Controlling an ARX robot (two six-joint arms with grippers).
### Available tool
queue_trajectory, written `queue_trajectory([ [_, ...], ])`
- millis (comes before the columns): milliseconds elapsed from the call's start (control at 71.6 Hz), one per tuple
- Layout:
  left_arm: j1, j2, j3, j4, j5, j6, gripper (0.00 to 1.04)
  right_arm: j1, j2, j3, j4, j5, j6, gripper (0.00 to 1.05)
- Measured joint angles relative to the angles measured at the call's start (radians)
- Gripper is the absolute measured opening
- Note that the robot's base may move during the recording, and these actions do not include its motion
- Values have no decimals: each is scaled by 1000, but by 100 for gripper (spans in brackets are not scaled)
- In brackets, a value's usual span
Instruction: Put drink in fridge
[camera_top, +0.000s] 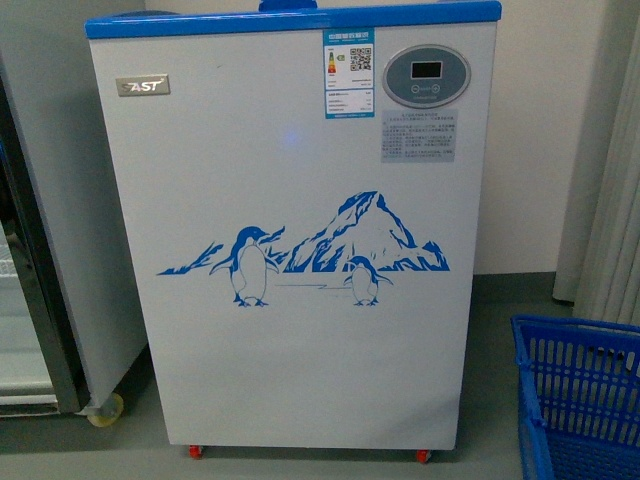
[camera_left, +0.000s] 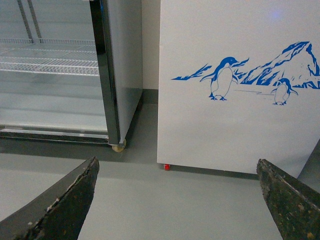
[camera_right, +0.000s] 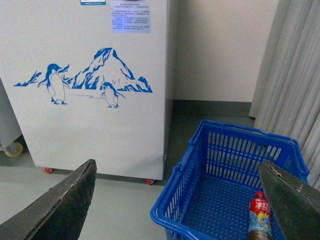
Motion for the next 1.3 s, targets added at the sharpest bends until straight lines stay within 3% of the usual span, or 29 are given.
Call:
queue_trajectory([
  [1299, 0, 0, 0, 0, 0, 0, 97, 0, 0, 0, 0, 0, 0, 98],
])
